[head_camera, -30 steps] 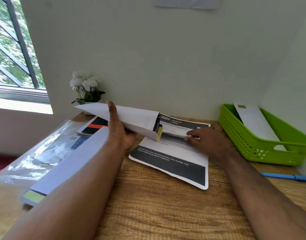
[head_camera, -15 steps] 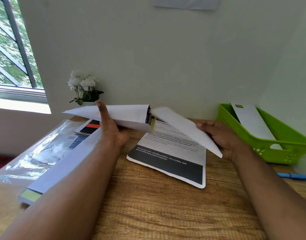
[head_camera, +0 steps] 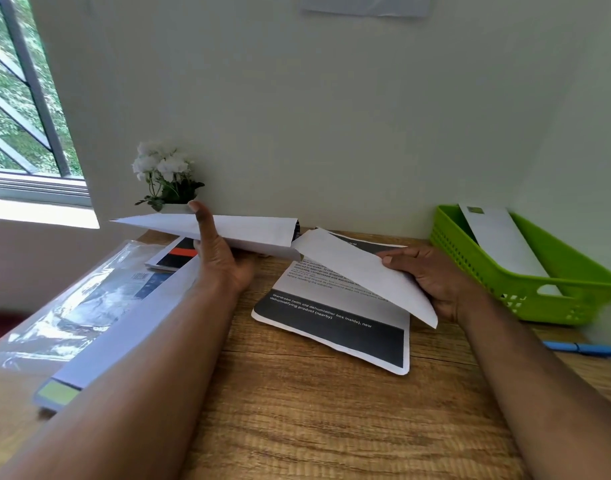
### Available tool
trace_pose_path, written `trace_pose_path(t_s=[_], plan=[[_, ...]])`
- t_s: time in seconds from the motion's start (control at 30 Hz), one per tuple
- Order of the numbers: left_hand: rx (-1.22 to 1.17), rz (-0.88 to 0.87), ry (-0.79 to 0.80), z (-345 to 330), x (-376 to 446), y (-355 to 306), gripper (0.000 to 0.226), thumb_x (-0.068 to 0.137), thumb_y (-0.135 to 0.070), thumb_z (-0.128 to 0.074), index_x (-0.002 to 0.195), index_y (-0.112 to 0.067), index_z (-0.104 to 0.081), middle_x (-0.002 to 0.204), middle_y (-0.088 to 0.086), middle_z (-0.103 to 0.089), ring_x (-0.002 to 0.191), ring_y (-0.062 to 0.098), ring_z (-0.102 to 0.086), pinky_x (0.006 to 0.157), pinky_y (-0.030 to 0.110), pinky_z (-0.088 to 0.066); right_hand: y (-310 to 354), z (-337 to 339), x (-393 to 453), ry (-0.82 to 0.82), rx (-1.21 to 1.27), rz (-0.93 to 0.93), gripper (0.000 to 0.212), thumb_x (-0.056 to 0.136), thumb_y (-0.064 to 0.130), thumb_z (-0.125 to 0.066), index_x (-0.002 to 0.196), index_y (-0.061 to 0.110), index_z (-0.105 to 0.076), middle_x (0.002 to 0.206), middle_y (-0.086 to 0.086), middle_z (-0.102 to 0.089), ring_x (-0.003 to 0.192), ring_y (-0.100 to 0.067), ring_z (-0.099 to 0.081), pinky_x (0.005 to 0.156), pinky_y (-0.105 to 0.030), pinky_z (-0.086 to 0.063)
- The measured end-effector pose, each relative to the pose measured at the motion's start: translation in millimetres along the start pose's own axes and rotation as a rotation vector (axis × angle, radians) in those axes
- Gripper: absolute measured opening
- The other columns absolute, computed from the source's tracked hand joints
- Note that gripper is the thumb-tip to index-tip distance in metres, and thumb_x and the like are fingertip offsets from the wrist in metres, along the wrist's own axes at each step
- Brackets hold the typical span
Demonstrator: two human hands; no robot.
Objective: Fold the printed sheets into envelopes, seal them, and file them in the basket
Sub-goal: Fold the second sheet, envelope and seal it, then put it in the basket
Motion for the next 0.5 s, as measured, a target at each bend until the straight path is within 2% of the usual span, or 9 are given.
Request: trace_pose_path(t_s=[0.13,0.23,0.4,0.5], plan=[[0.051,-0.008,0.033,-2,2,0,0.125,0.031,-0.068,-0.085,0.138,-0.025,-0.036,0.131,0.011,-0.060,0.111,0.034,-0.064,0.078,0.057,-0.056,-2,0,0,0.006,-0.004,-0.029,0.017,0.083,0.006,-0.068,0.100,0.003,-0.073,0.091,-0.016,-0.074,0.067,-0.019,-0.069,0.055,-0.024,-0.055],[0.078,0.014,0.088,-6,1,4,0.134,0.031,-0.066,-0.088,0.144,-0.021,-0.032,0.126,0.012,-0.056,0.118,0.035,-0.059,0.086,0.058,-0.054,-5,-3,0,0.037,-0.037,-0.061,0.020,0.082,0.006,-0.069,0.101,0.001,-0.073,0.094,-0.018,-0.073,0.068,-0.020,-0.069,0.056,-0.025,-0.055],[0.075,0.087,0.204,-17,-8,21,0.140,0.031,-0.060,-0.091,0.148,-0.017,-0.028,0.103,0.011,-0.057,0.101,0.031,-0.060,0.078,0.052,-0.056,-4,-12,-4,0.069,-0.037,-0.069,0.017,0.082,0.006,-0.068,0.098,0.003,-0.073,0.090,-0.015,-0.075,0.064,-0.017,-0.069,0.053,-0.023,-0.054],[0.096,0.172,0.264,-25,-19,38,0.141,0.029,-0.059,-0.092,0.148,-0.018,-0.029,0.105,0.011,-0.059,0.103,0.031,-0.060,0.084,0.057,-0.054,-3,-24,-4,0.041,-0.019,-0.042,0.014,0.080,0.009,-0.072,0.094,0.007,-0.075,0.087,-0.011,-0.075,0.067,-0.017,-0.068,0.057,-0.024,-0.055]])
Point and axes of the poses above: each hand's wrist, its own x-axis towards the middle knuckle, its own z-axis out of the back of the hand, y = z × x, the point moved 8 cm from there along x, towards the middle knuckle
